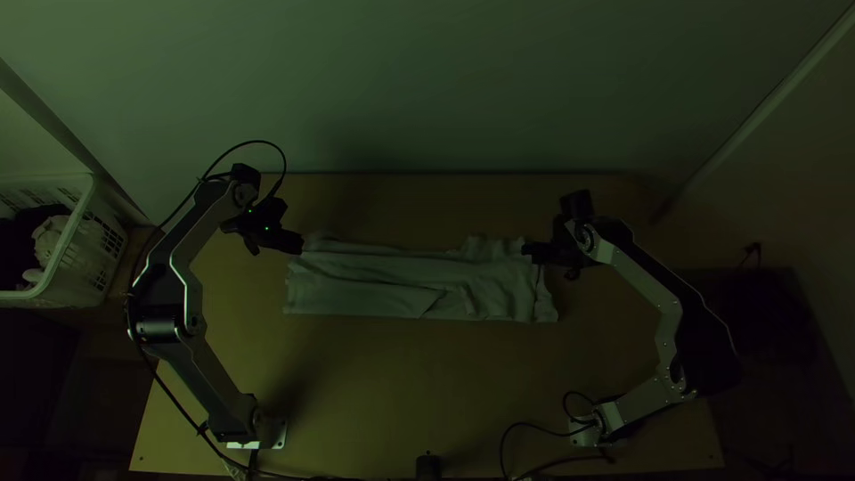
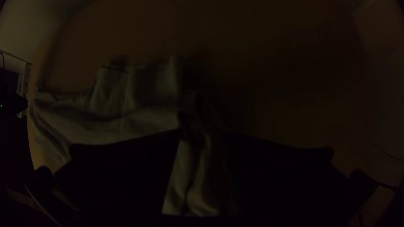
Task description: Fold the t-shirt
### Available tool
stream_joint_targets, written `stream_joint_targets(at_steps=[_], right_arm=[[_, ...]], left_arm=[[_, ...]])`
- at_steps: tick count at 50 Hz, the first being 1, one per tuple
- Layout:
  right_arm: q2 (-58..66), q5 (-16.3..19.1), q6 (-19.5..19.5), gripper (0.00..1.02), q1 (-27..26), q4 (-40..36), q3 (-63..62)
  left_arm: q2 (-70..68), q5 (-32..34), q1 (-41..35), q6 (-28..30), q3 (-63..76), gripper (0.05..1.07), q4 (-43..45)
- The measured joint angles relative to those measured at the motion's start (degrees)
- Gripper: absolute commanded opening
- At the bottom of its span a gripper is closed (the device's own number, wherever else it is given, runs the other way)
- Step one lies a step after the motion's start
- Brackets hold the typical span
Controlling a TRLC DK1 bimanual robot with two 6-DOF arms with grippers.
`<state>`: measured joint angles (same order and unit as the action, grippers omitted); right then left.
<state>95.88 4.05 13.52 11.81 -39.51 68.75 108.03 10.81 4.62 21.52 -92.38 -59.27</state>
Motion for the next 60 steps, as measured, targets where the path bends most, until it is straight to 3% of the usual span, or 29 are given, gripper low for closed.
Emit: stream_joint_targets(at_steps=[6,9,31,39,60], right_arm=[[0.2,0.0,-0.1,0.92,-1.1,-0.1,0.0],[-0.2,0.0,-0.1,0.98,-2.0,-0.1,0.0],[-9.5,2.0,1.0,0.98,-5.7,-0.2,5.2],[-11.3,2.9,2.8,0.98,-6.8,-0.4,8.5],[-13.8,3.0,3.0,0.98,-10.4,-4.2,14.1]], left_arm=[[0.0,4.2,1.4,-0.4,0.0,1.03,1.3],[0.0,6.4,2.6,-0.7,0.0,1.03,1.8],[-0.6,22.9,12.4,-3.6,2.8,1.03,2.6],[-0.8,25.5,14.3,-3.4,6.4,1.03,4.4],[1.6,30.8,16.1,0.2,9.8,1.03,5.9]])
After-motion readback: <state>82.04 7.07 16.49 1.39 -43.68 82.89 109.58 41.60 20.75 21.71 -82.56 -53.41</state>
